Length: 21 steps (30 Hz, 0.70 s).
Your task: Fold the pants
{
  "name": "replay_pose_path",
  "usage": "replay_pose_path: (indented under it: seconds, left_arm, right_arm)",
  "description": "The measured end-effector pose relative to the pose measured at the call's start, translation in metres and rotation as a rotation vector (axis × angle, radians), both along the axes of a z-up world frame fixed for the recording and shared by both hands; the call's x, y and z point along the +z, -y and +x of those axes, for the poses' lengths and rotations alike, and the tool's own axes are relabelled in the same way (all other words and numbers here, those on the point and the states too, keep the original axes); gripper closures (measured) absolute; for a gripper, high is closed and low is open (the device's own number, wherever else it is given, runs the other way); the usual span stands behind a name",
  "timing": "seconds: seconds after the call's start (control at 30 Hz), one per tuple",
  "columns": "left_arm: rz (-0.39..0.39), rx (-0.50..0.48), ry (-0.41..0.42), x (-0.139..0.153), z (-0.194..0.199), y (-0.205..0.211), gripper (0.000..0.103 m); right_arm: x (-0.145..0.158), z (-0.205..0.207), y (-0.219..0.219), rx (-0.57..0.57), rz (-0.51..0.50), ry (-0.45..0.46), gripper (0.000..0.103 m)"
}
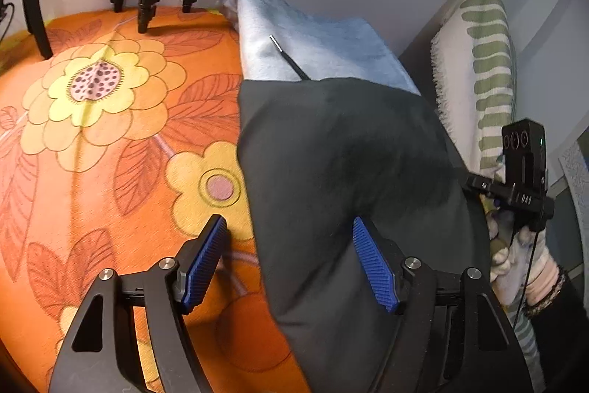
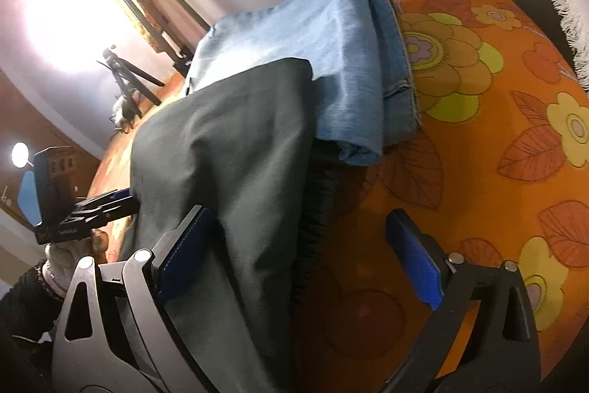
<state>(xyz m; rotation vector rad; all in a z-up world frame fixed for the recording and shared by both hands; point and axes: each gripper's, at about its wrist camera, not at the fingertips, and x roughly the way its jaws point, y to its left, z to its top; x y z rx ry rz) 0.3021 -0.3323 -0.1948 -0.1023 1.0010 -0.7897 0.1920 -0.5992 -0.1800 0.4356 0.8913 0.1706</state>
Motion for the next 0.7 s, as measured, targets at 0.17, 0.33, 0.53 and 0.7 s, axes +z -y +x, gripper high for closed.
replay_pose_path:
  seconds: [0.17, 0.33, 0.53, 0.7]
  left_arm:
    - [-0.013, 0.001, 0.005, 0.0, 0.002, 0.002, 0.035]
    - [-0.022, -0.007, -0.027, -0.001, -0.001, 0.011, 0.067]
    - [-0.017, 0.003, -0.003, 0.003, -0.008, 0.016, 0.09]
    - [-0.013, -0.001, 0.053, 0.016, -0.016, 0.019, 0.092]
  right_arm:
    - [-0.001, 0.003, -0.005, 0.04, 0.027, 0.008, 0.035]
    - [-0.003, 0.002, -0.011, 0.038, 0.065, -0.017, 0.048]
    - [0.005, -0.002, -0.023, 0.011, 0.019, -0.016, 0.072]
    - [0.028, -0.014, -0.04, -0.025, -0.063, 0.02, 0.086]
